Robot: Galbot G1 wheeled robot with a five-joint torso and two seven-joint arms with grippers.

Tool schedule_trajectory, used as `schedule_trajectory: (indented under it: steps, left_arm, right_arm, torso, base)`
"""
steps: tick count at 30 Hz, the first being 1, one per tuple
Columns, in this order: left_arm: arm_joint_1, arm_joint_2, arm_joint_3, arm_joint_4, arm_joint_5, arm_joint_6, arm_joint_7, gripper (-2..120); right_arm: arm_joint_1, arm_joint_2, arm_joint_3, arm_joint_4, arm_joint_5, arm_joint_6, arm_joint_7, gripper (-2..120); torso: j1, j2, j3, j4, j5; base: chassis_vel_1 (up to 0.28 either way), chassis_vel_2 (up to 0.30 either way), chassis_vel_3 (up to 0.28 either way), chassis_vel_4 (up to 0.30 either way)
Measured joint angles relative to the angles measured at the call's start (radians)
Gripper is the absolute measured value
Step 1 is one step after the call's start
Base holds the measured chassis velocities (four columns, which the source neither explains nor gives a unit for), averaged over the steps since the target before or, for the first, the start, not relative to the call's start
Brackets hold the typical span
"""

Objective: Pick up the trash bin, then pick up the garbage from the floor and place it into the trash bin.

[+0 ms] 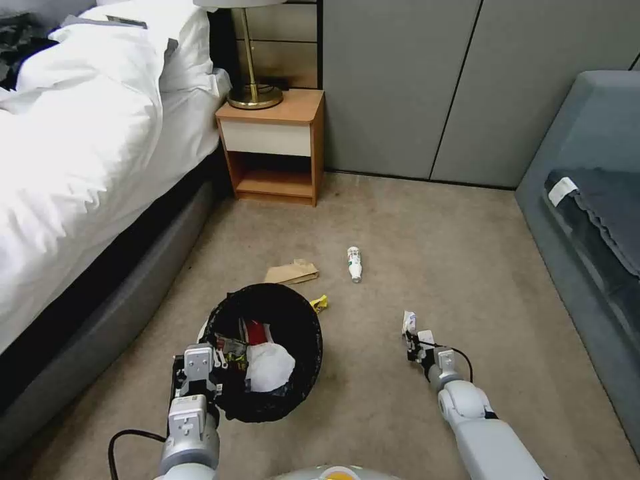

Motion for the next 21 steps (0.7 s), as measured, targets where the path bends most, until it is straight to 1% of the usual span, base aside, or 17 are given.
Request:
schedule_trajectory:
  steps: [1,2,3,4,6,7,10,11,12,13,14,15,16,17,18,19,21]
  left_arm:
    - [-0.002,0.000,0.001,0.000,0.000,0.000,0.000,1]
    - [-0.005,0.001,0.005,0.001,0.000,0.001,0.001,1]
    - [-0.005,0.001,0.005,0.001,0.000,0.001,0.001,1]
    - [-0.006,0.001,0.005,0.001,0.000,0.001,0.001,1]
    - [-0.008,0.002,0.007,0.005,0.000,0.002,0.001,1]
    - [-0.008,0.002,0.007,0.005,0.000,0.002,0.001,1]
    - [-0.012,0.007,0.007,0.009,0.000,0.004,0.002,1]
    - [-0.012,0.007,0.007,0.009,0.000,0.004,0.002,1]
    - [-0.012,0.008,0.007,0.009,0.000,0.005,0.002,1]
    - [-0.012,0.008,0.007,0.009,0.001,0.006,0.002,1]
    - [-0.012,0.009,0.010,0.009,0.001,0.006,0.002,1]
    - [-0.012,0.009,0.010,0.009,0.001,0.006,0.002,1]
    - [-0.011,0.010,0.014,0.009,0.001,0.007,0.002,1]
    - [-0.008,0.011,0.021,0.009,0.004,0.007,0.003,1]
    - [-0.008,0.012,0.025,0.009,0.007,0.008,0.003,1]
    - [-0.008,0.012,0.025,0.009,0.007,0.008,0.003,1]
    - [-0.009,0.013,0.027,0.009,0.011,0.008,0.004,1]
  right_arm:
    - [-0.013,-0.004,0.000,0.034,0.007,0.008,0.006,0]
    - [-0.042,-0.010,-0.003,0.121,0.022,0.016,0.016,0]
    - [-0.042,-0.010,-0.003,0.121,0.022,0.016,0.016,0]
    - [-0.051,-0.012,-0.004,0.152,0.027,0.020,0.018,0]
    - [-0.100,-0.018,-0.013,0.301,0.046,0.049,0.022,0]
    - [-0.100,-0.018,-0.013,0.301,0.046,0.049,0.022,0]
    - [-0.165,-0.019,-0.023,0.482,0.064,0.132,-0.005,0]
    - [-0.165,-0.019,-0.023,0.482,0.064,0.132,-0.005,0]
    - [-0.200,-0.023,-0.031,0.585,0.076,0.168,-0.037,0]
    - [-0.217,-0.025,-0.035,0.648,0.083,0.189,-0.062,0]
    - [-0.244,-0.030,-0.043,0.740,0.091,0.222,-0.112,0]
    - [-0.244,-0.030,-0.043,0.740,0.091,0.222,-0.112,0]
    - [-0.260,-0.033,-0.050,0.792,0.094,0.241,-0.147,0]
    - [-0.286,-0.041,-0.068,0.878,0.097,0.268,-0.204,0]
    - [-0.302,-0.047,-0.085,0.928,0.097,0.277,-0.227,0]
    - [-0.302,-0.047,-0.085,0.928,0.097,0.277,-0.227,0]
    - [-0.340,-0.065,-0.152,1.023,0.104,0.283,-0.243,0]
  torso:
    - [0.000,0.000,0.000,0.0000,-0.0001]
    - [0.000,0.000,0.000,0.0000,0.0000]
    - [0.000,0.000,0.000,0.0000,0.0000]
    - [0.000,0.000,0.000,0.0000,-0.0001]
    - [0.000,0.000,0.000,0.0001,-0.0002]
    - [0.000,0.000,0.000,0.0001,-0.0002]
    - [0.000,0.000,0.000,0.0001,-0.0001]
    - [0.000,0.000,0.000,0.0001,-0.0001]
    - [0.000,0.000,0.000,-0.0003,0.0003]
    - [0.000,0.000,0.000,0.0000,0.0000]
    - [0.000,0.000,0.000,0.0000,-0.0006]
    - [0.000,0.000,0.000,0.0000,-0.0006]
    - [0.000,0.000,0.000,0.0001,-0.0003]
    - [0.000,0.000,0.000,0.0000,-0.0003]
    - [0.000,0.000,0.000,-0.0001,-0.0006]
    - [0.000,0.000,0.000,-0.0001,-0.0006]
    - [0.000,0.000,0.000,0.0001,-0.0002]
  base:
    - [0.000,0.000,0.000,0.000]
    - [0.000,0.000,0.000,0.000]
    - [0.000,0.000,0.000,0.000]
    - [0.000,0.000,0.000,0.000]
    - [0.000,0.000,0.000,0.000]
    - [0.000,0.000,0.000,0.000]
    - [0.000,0.000,0.000,0.000]
    - [0.000,0.000,0.000,0.000]
    - [0.000,0.000,0.000,0.000]
    - [0.000,0.000,0.000,0.000]
    - [0.000,0.000,0.000,0.000]
    - [0.000,0.000,0.000,0.000]
    - [0.000,0.000,0.000,0.000]
    - [0.000,0.000,0.000,0.000]
    - [0.000,0.000,0.000,0.000]
    - [0.000,0.000,0.000,0.000]
    - [0.000,0.000,0.000,0.000]
